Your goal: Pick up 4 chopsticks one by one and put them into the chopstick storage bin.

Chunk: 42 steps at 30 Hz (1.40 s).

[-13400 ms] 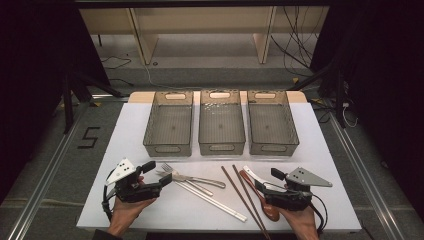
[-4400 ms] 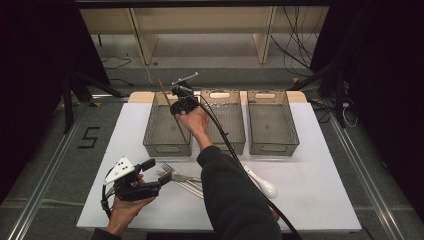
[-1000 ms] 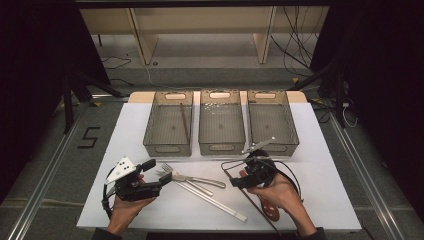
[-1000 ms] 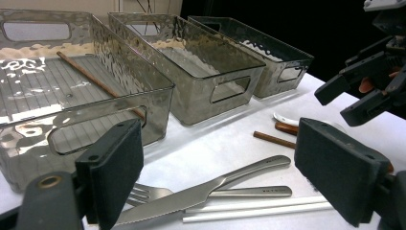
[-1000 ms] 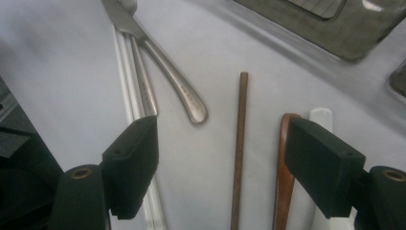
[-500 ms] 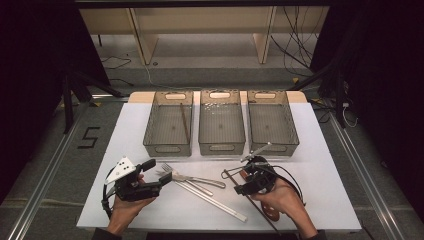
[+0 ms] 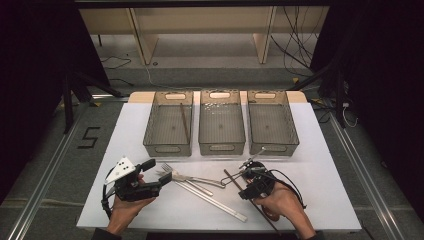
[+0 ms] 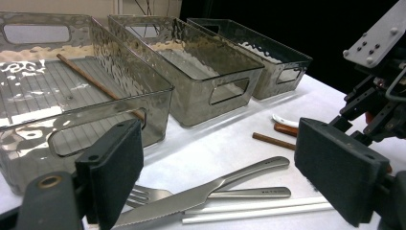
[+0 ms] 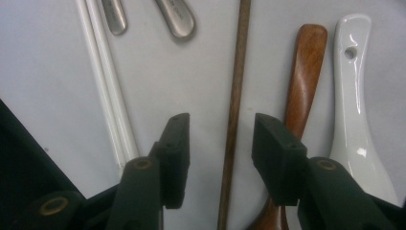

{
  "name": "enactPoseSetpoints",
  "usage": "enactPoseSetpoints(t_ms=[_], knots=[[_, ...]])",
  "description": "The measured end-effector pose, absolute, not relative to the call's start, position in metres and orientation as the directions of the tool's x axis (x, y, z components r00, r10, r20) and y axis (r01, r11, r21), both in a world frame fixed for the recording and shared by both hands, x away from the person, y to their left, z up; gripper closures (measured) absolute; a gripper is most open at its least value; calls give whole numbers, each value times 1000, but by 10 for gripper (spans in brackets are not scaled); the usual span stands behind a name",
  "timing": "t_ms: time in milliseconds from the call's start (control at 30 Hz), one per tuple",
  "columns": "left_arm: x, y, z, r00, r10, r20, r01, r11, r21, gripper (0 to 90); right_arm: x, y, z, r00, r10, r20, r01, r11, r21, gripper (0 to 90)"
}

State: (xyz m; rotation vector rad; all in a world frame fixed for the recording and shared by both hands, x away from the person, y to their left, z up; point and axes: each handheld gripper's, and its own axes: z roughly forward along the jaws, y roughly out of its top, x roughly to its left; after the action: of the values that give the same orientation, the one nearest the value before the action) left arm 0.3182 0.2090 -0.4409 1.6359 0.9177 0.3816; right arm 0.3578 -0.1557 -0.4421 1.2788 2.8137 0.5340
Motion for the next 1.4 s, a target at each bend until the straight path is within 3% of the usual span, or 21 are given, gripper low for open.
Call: enactPoseSetpoints(t_ms=[433,933,1400], knots=[[318,208,-441,641,735,-222,359,-31,933,167,357,-153,-448,-671,735,104,731,631,260,737],[318,208,-441,642,734,-222,358,-32,933,167,356,-148,-457,-675,735,63,729,651,211,818],[318,207,-441,644,733,-218,359,-38,933,168,356,-146,-458,-669,742,43,733,648,209,830]])
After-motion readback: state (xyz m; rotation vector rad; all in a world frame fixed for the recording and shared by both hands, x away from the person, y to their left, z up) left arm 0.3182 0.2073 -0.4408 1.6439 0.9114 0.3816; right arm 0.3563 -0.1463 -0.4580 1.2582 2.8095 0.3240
